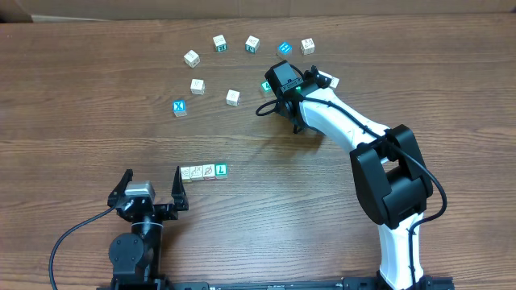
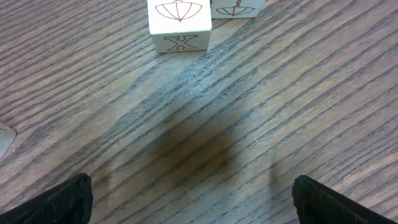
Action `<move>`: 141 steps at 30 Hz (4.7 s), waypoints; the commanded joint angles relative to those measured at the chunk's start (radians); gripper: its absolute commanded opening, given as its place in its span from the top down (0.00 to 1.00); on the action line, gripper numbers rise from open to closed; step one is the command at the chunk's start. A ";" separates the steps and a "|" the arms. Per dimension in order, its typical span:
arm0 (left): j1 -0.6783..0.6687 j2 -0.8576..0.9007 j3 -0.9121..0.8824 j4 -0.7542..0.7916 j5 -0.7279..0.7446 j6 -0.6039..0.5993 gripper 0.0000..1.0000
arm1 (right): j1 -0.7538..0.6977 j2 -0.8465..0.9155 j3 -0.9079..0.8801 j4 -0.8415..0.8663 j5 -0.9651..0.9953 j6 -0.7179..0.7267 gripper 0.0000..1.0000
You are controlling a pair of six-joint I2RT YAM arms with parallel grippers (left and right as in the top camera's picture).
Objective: Form a horizontal line
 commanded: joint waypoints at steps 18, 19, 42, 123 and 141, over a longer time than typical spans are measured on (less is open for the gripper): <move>-0.006 -0.011 -0.004 0.003 -0.006 0.040 0.00 | 0.000 -0.029 -0.006 0.001 0.013 0.004 0.00; -0.006 -0.011 -0.004 0.003 -0.006 0.040 0.00 | 0.000 -0.029 -0.006 0.001 0.013 0.004 0.00; -0.006 -0.011 -0.004 0.003 -0.006 0.040 0.00 | 0.000 -0.029 -0.006 0.001 0.013 0.004 0.00; -0.006 -0.010 -0.004 0.003 -0.006 0.040 0.01 | -0.330 -0.467 -0.006 0.010 -0.044 0.004 0.00; -0.006 -0.010 -0.004 0.003 -0.006 0.040 0.00 | -0.330 -0.715 -0.006 0.008 -0.016 0.003 0.00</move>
